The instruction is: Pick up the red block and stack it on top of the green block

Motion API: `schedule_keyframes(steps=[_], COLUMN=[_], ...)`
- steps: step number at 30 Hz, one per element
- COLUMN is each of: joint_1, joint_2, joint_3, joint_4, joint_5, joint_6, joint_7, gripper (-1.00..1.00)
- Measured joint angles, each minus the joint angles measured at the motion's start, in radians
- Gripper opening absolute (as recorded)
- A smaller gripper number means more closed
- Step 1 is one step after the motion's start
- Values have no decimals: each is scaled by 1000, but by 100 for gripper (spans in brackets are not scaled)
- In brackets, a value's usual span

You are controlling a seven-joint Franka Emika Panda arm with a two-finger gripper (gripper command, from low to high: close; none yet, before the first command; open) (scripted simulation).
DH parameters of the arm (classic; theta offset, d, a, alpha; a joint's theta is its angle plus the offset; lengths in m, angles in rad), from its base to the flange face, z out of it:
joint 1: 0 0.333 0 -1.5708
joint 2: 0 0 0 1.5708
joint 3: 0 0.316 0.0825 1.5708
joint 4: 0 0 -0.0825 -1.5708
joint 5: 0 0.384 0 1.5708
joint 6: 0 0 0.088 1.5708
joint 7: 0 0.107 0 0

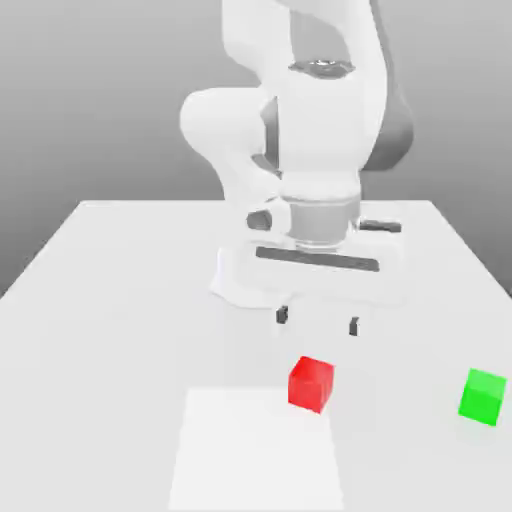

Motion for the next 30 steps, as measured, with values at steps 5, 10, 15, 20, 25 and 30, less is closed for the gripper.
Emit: schedule_keyframes(steps=[5,10,15,20,25,30], joint_1=[88,116,98,117,183,326], joint_2=[220,252,206,31,15,89], joint_3=[-135,-170,-137,-113,-55,15], joint_4=[10,15,7,-19,75,230], joint_5=[-207,-232,-180,-36,-72,-114], joint_6=[178,207,168,20,-87,-172], joint_7=[172,191,153,52,23,-27], gripper=[0,-100,-100,-100,-100,-100])
